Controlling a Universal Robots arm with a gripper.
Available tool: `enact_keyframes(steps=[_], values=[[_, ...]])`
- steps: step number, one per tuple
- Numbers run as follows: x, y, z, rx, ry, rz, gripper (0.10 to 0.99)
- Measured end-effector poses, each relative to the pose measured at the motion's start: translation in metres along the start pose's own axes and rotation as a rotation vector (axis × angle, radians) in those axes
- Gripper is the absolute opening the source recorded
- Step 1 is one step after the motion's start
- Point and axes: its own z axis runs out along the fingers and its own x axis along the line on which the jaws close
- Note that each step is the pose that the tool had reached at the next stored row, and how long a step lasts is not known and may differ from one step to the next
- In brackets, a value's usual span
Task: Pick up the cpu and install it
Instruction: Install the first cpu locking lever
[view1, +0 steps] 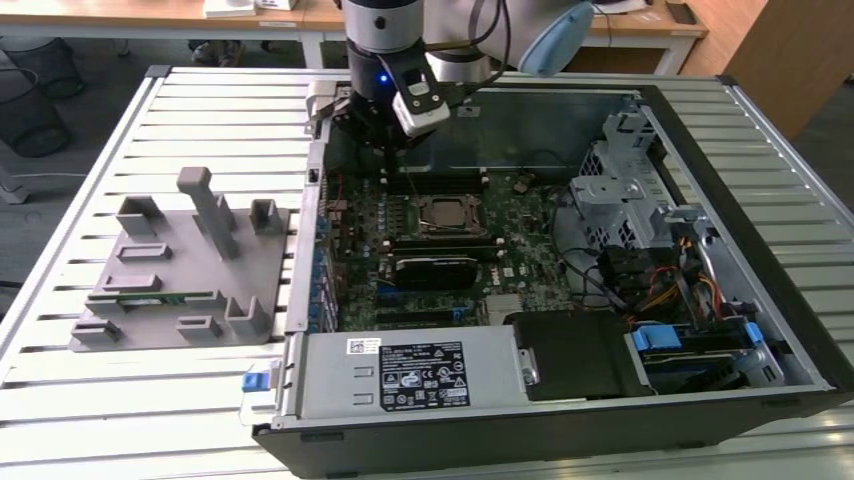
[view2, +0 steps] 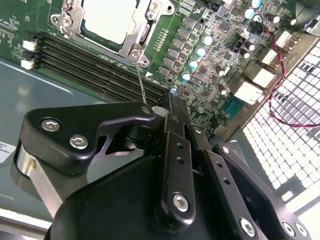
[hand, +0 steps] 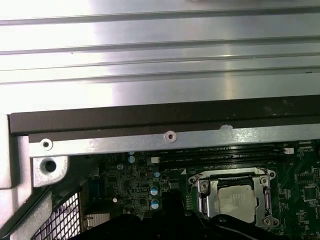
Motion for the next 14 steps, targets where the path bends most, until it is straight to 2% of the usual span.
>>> enact_keyframes(steps=[8,14], values=[[-0.0033,0.0030,0.0008,0.000,0.0000,0.000,0.114],[-0.0090,0.0042,0.0012,0.000,0.0001,0.000,0.114]])
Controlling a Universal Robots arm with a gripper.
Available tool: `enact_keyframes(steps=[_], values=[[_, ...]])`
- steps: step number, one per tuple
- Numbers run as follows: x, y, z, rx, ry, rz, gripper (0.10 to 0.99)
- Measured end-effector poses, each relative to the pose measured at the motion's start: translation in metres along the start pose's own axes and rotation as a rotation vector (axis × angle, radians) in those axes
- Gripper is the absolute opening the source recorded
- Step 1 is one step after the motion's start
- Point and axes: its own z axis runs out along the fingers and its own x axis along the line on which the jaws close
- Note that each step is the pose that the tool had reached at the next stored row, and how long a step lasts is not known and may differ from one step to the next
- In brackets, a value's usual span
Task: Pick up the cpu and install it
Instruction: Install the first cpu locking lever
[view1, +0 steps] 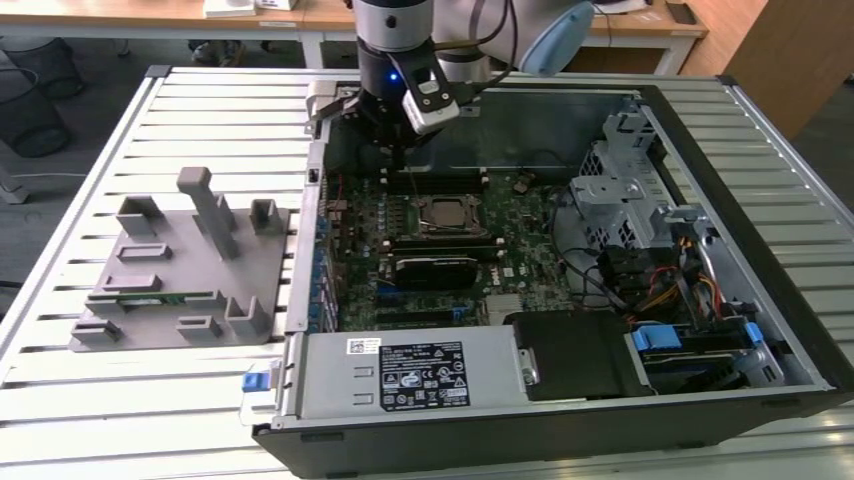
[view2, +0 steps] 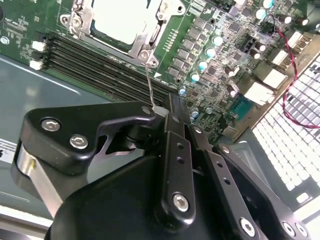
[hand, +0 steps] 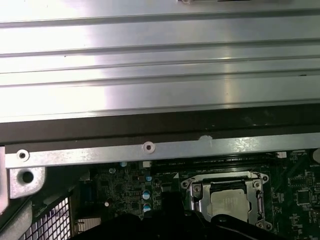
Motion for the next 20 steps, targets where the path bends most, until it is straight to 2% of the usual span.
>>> enact_keyframes(steps=[20], values=[[-0.0260,0.0024,0.0023,0.000,0.0011,0.000,0.114]])
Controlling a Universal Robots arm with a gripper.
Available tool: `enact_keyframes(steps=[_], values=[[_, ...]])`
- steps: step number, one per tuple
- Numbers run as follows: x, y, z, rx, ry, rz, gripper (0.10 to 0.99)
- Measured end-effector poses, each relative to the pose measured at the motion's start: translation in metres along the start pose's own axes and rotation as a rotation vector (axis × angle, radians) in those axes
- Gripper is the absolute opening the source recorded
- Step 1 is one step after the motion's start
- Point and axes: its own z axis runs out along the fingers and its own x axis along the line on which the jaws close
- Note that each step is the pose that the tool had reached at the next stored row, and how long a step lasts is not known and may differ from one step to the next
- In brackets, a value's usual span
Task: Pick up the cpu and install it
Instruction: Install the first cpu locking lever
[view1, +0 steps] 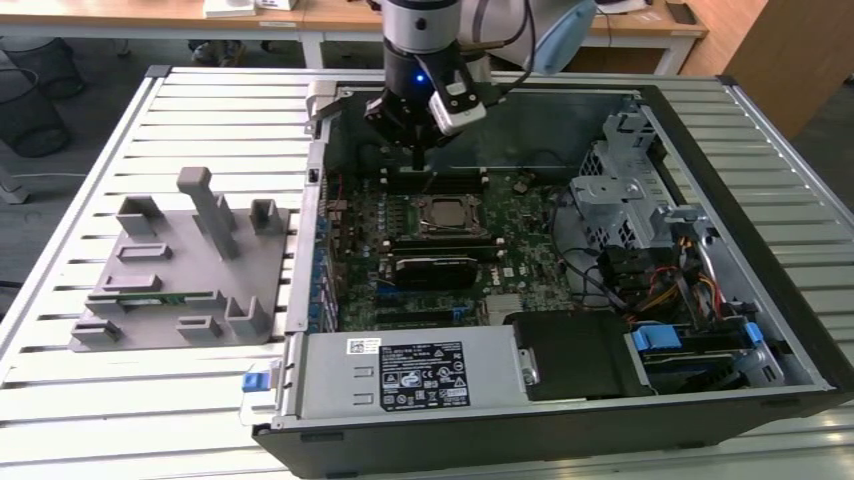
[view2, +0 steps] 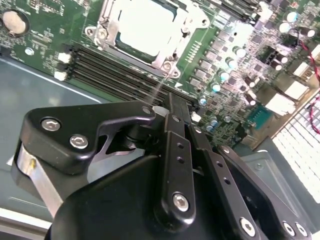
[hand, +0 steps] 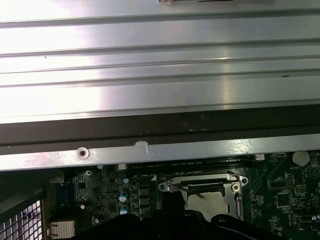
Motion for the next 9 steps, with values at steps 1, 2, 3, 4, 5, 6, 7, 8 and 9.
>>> enact_keyframes(steps=[1,2,3,4,5,6,7,8,9], values=[[-0.0015,0.0001,0.0002,0.000,0.0001,0.000,0.114],[-0.0031,0.0002,0.0004,0.000,0.0002,0.000,0.114],[-0.0043,0.0003,0.0007,0.000,0.0003,0.000,0.114],[-0.0052,0.0003,0.0009,-0.002,0.0005,0.000,0.114],[-0.0058,0.0003,0.0011,-0.008,0.0012,0.000,0.114],[-0.0063,0.0004,0.0013,-0.018,0.0020,0.000,0.114],[-0.0067,0.0002,0.0015,-0.027,0.0028,0.001,0.114],[-0.0069,-0.0002,0.0016,-0.034,0.0035,0.001,0.114],[-0.0071,-0.0011,0.0017,-0.037,0.0038,0.001,0.114]])
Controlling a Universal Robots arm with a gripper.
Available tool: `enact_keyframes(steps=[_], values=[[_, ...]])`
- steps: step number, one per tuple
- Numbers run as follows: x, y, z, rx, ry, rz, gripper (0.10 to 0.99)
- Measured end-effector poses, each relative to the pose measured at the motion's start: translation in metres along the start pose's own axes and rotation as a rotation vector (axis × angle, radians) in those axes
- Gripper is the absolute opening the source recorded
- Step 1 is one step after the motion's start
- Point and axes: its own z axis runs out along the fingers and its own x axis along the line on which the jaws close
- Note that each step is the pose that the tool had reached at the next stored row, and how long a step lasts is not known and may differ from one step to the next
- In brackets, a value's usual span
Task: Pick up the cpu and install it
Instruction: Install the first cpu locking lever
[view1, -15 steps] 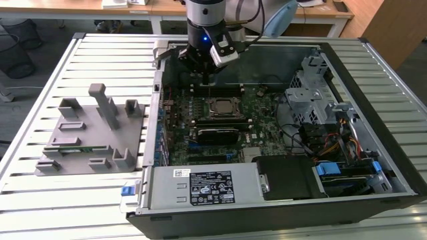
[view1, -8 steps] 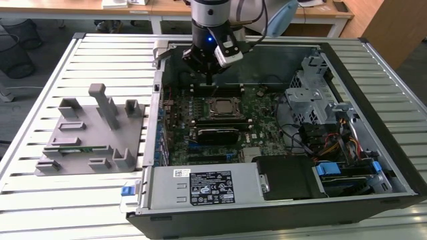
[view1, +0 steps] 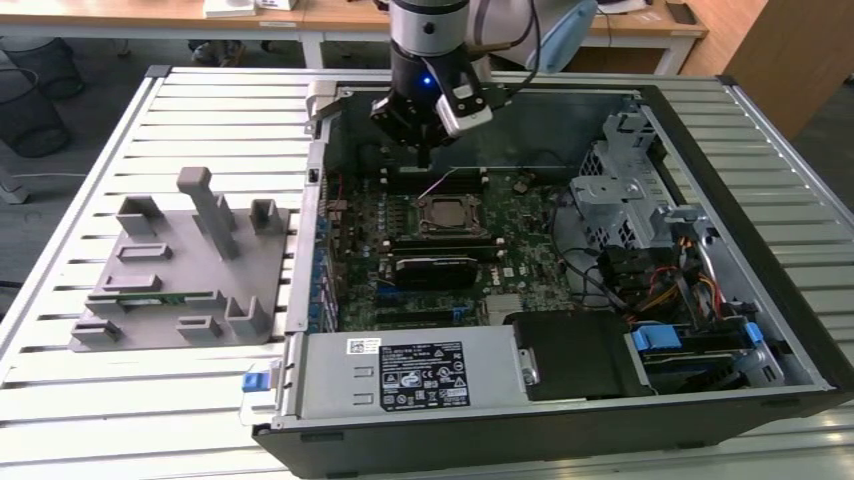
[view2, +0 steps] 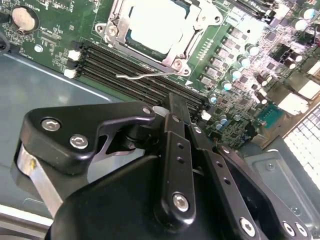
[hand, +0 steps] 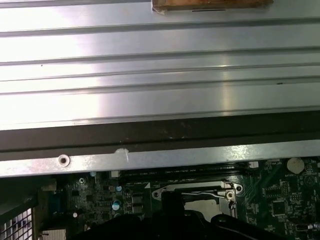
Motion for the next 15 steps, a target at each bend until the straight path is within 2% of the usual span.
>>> enact_keyframes(steps=[5,13,14,15], values=[[-0.0012,-0.0072,0.0014,-0.007,0.0008,0.000,0.114],[-0.0088,-0.0074,0.0068,-0.008,0.0026,-0.020,0.114],[-0.0192,-0.0073,0.0149,-0.006,0.0025,-0.020,0.114],[-0.0194,-0.0073,0.0152,-0.006,0.0026,-0.020,0.114]])
